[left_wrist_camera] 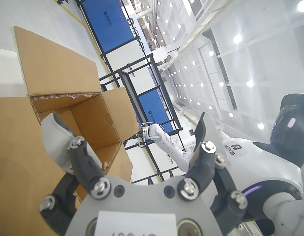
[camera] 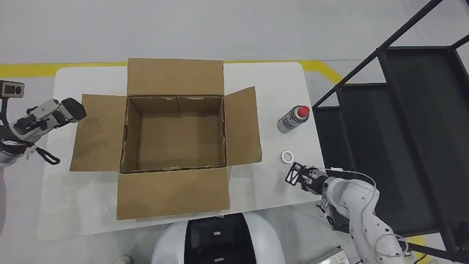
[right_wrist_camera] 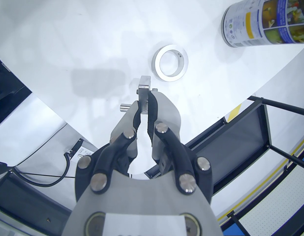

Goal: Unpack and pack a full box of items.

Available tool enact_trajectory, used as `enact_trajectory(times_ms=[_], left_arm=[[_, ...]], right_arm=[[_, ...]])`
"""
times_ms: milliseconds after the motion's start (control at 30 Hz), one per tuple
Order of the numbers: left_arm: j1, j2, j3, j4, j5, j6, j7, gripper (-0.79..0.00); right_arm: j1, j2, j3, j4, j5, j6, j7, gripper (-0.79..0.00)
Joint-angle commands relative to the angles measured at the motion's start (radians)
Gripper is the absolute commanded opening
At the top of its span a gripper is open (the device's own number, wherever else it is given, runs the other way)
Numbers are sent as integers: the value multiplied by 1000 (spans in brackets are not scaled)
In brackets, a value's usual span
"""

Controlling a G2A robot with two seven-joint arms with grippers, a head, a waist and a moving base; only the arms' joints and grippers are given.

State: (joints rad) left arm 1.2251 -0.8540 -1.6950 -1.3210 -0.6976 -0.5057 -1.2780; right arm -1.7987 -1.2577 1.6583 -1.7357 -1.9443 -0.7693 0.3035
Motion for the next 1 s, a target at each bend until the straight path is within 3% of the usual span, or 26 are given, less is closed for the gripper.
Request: enact_trajectory(times_ms=[0,300,333,400,800,967], left_arm=[[0,0,0,0,0,0,0,0],[0,0,0,0,0,0,0,0],[0,0,0,0,0,0,0,0],[0,0,0,0,0,0,0,0],[0,0,0,0,0,0,0,0],[0,0,0,0,0,0,0,0]], right_arm=[[15,1,-11,27,-8,6,6,-785],[86,3,-51,138,9,46,34,-785],[89,4,-54,145,10,48,37,-557],[92,5,-55,155,22,56,38,0],[33,23,40,110,182,-1,-60,0],[-8,35,111,73,285,-90,-111,0]])
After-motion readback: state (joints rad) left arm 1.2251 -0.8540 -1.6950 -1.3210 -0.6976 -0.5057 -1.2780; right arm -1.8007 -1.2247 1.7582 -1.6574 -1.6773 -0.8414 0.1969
